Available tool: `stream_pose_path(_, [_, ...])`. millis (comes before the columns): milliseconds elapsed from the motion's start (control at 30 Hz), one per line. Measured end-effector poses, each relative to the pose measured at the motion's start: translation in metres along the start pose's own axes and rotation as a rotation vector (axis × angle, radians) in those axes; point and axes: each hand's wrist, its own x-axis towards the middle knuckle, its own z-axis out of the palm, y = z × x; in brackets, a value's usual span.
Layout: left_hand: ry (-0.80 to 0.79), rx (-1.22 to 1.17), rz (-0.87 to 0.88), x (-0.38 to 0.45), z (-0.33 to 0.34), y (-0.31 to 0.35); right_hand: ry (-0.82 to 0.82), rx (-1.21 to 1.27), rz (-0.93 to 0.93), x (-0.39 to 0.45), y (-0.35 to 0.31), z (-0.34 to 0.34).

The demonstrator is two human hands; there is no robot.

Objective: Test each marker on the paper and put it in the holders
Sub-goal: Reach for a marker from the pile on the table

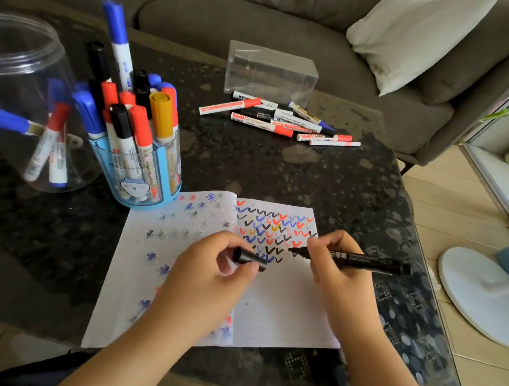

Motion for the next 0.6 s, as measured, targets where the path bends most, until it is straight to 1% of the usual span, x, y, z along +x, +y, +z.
stream_pose_path(67, [-0.051, -0.359, -0.205, 0.004, -0.006, 0.008, -0.041, 0.144, -0.009, -0.008, -0.015, 0.001])
stream_pose_path(100, [-0.095, -0.549, -0.273, 0.005, -0.009, 0.012, -0.069, 0.205, -0.024, -0.012, -0.023, 0.002])
stream_pose_path(133, [-0.120, -0.692, -0.309, 0.006, -0.012, 0.015, -0.093, 0.251, -0.041, -0.016, -0.032, 0.003])
stream_pose_path(200, [-0.132, -0.848, -0.335, 0.004, -0.016, 0.021, -0.100, 0.312, -0.062, -0.023, -0.046, 0.004])
stream_pose_path(300, [-0.161, -0.921, -0.349, 0.000, -0.021, 0.027, -0.074, 0.318, -0.079, -0.028, -0.059, 0.006])
stream_pose_path(400, [-0.192, -0.926, -0.329, -0.004, -0.024, 0.029, -0.085, 0.232, -0.100, -0.031, -0.066, 0.008])
stream_pose_path(533, [-0.249, -0.870, -0.274, -0.007, -0.025, 0.032, -0.119, 0.153, -0.099, -0.032, -0.070, 0.011])
stream_pose_path(600, [-0.298, -0.794, -0.233, -0.009, -0.027, 0.032, -0.138, 0.109, -0.093, -0.032, -0.072, 0.012])
